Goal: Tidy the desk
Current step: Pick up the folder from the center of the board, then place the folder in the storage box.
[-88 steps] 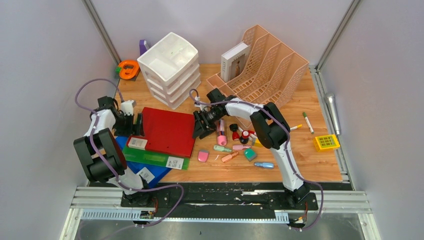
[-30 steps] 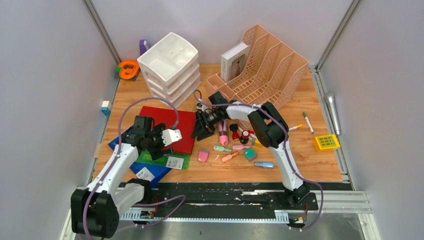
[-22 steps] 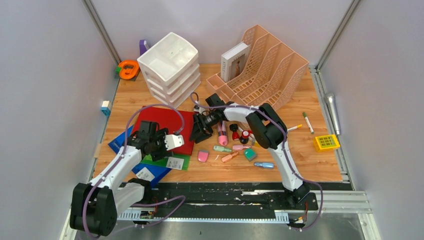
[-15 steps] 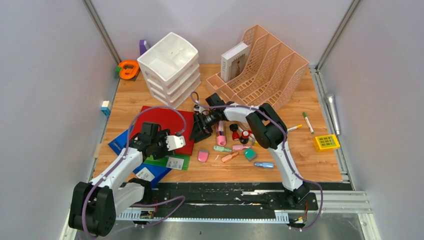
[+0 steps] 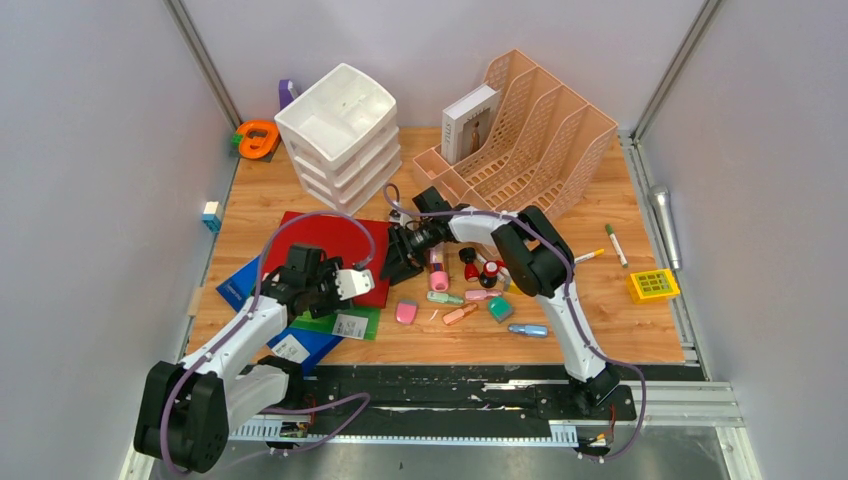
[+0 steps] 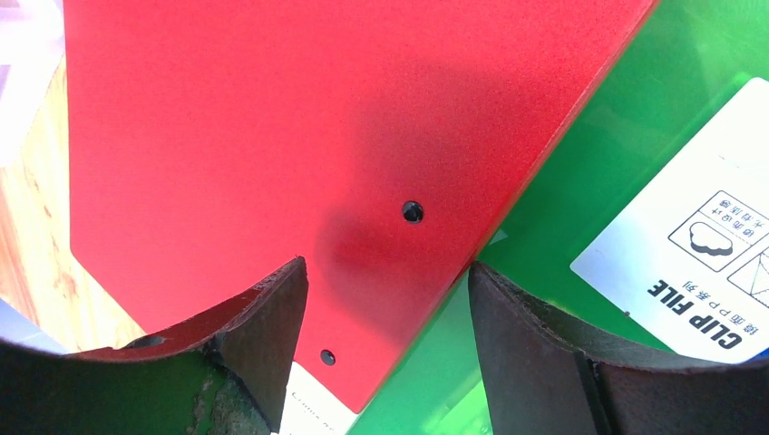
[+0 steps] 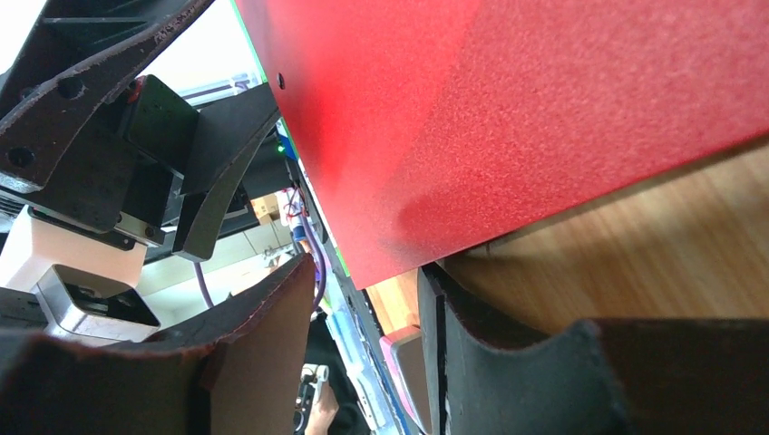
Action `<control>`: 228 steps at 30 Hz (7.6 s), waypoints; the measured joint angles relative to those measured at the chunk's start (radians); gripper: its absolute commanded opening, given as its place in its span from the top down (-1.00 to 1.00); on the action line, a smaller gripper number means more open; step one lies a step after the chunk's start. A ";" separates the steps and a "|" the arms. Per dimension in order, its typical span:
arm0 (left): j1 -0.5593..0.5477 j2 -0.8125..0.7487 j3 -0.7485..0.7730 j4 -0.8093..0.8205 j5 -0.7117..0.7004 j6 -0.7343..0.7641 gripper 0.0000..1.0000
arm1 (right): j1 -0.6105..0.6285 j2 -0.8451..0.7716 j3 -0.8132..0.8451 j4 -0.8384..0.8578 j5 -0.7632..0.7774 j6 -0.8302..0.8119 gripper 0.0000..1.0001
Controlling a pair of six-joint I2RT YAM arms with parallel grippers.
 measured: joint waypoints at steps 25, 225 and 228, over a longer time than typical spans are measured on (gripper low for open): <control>-0.056 -0.029 -0.019 0.021 -0.025 -0.090 -0.49 | 0.002 0.034 0.000 0.134 -0.042 0.149 0.10; -0.240 1.320 1.571 0.568 0.495 -1.016 -0.99 | -1.108 -1.085 -0.377 -0.004 0.096 -0.233 -0.52; -0.241 1.266 1.547 0.480 0.472 -0.951 -1.00 | -1.108 -1.085 -0.377 -0.005 0.075 -0.235 -0.52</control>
